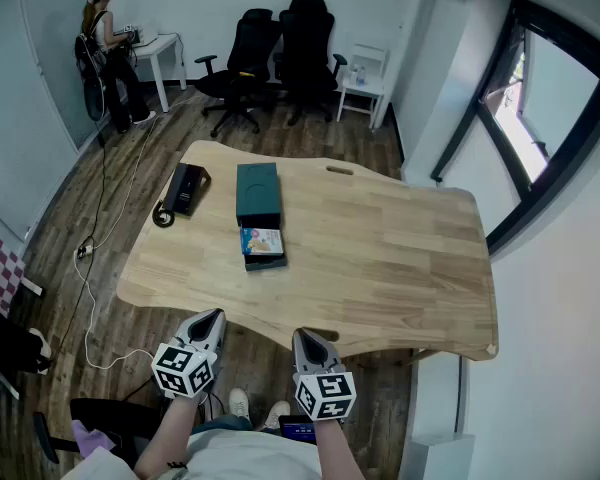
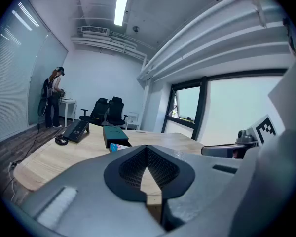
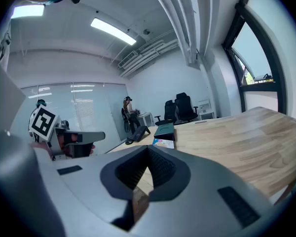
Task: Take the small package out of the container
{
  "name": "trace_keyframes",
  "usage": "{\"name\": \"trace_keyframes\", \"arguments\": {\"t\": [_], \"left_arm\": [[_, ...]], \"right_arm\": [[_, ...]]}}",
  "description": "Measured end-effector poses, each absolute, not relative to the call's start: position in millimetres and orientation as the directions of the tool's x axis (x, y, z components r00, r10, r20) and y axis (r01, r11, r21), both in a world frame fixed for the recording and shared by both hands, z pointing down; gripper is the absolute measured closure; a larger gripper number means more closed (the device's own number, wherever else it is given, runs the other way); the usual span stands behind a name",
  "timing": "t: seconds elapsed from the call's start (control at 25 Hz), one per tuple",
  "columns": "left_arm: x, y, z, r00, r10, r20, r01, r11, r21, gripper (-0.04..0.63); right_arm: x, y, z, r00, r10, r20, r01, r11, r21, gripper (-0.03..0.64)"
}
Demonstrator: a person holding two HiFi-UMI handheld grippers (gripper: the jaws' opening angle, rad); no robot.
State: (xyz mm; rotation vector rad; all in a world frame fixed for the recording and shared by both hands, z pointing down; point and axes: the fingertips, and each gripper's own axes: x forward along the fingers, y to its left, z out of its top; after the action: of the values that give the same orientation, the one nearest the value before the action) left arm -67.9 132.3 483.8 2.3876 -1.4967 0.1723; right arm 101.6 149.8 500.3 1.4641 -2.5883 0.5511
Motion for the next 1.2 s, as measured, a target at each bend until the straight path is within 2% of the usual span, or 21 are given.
{"name": "trace_keyframes", "arguments": {"t": [0.48,0.76,1.2], "left_arm": [[-68,147,482,0.416,-0.870,0.263,-0.904,-0.365,0.221,0.595],[-57,143,475,0.432,-0.865,0.256,-0.898,-0.384,0.216,0.594],[-42,90,489,0.467,-0.844,0.264,-0.878,-0.408,0.251,0.594]], "right_arm": [[118,164,492,-0.547,-0.801,0.245,-0.826,0.469,-0.312,0.614],[136,158,492,-0.511,-0.825,0.243,-0.845,0.430,-0.317,0.614],[146,110,504,-0.497,-0.827,0.263,-0.854,0.413,-0.316,0.614]]}}
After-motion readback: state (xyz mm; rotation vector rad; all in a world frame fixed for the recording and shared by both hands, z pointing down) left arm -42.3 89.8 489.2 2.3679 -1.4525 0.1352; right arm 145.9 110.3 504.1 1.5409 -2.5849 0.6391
